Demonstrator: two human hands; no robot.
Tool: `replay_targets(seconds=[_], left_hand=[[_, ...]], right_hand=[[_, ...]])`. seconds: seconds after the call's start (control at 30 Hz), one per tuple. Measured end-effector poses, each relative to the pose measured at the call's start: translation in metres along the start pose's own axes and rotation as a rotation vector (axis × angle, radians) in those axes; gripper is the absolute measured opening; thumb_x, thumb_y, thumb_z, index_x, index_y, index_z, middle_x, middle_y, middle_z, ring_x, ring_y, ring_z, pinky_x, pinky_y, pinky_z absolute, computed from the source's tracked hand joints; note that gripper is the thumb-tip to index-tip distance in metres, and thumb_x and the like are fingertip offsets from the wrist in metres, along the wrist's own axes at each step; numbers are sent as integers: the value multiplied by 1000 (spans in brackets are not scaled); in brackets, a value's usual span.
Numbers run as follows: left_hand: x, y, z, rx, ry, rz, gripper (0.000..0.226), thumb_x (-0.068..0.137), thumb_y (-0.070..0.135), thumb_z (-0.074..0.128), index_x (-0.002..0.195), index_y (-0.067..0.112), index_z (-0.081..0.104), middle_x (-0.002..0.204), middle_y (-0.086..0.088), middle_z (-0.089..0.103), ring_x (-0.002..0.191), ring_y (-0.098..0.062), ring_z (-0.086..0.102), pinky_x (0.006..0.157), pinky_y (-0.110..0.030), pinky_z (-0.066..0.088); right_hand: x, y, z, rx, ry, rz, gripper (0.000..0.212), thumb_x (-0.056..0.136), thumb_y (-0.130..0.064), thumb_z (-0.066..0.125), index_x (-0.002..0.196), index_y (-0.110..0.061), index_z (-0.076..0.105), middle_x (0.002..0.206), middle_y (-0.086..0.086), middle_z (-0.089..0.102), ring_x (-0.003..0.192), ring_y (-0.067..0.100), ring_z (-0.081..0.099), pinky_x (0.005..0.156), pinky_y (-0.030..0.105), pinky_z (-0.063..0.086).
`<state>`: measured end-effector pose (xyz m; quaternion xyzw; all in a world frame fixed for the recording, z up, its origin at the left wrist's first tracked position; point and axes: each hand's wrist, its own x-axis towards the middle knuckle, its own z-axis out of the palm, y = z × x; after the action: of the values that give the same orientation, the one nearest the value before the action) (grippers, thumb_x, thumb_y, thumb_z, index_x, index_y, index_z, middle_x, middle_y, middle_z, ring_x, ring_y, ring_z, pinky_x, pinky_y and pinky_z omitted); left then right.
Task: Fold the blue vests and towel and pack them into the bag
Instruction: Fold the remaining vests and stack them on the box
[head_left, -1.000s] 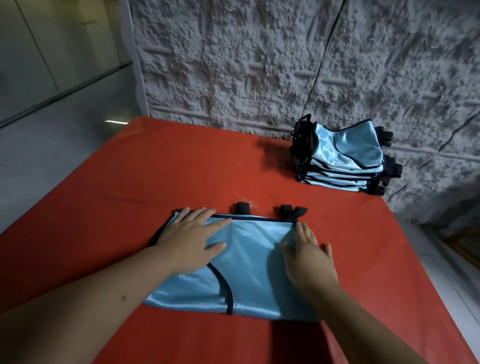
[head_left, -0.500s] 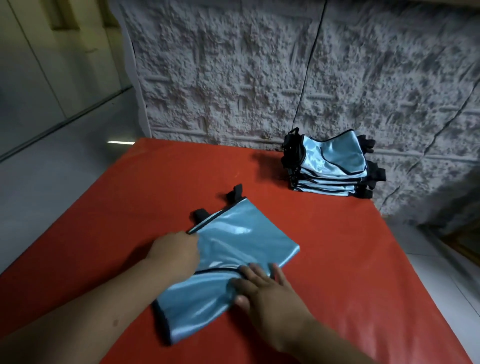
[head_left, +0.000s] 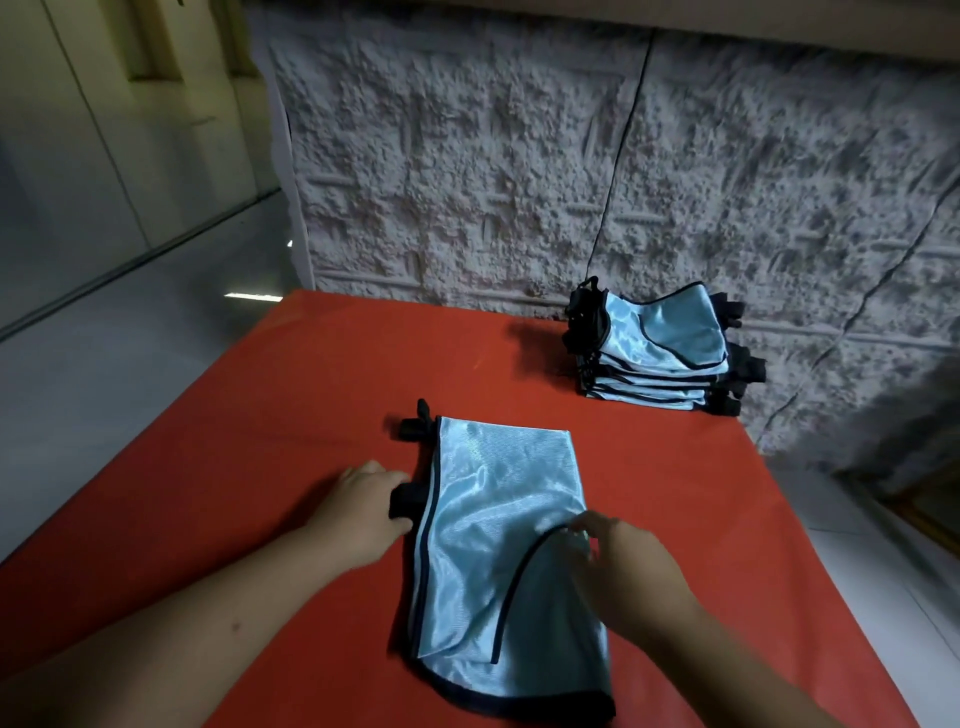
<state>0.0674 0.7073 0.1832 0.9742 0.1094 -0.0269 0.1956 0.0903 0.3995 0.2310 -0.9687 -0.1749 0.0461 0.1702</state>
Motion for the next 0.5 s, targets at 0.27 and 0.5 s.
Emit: replay_targets(seconds=[0.27,0.5], left_hand=[[13,-1,-8,-558,-16,46,23,65,15,79,76,21,60,69,3,66,66,-14,59,66,-34,45],[13,-29,-24,-395,-29,36,29,75,-2,70,83,26,64,55,8,51,47,-7,43,52,-28,36]], right_hand=[[-23,-5,33,-165,-409,-178,88,84,-52,64,157,-40,17,166,2,12,156,20,9,120,36,26],[-25,-8,27,-220,-455,-188,93,88,-54,61,160,-39,5,170,4,-8,157,21,-7,123,38,14]])
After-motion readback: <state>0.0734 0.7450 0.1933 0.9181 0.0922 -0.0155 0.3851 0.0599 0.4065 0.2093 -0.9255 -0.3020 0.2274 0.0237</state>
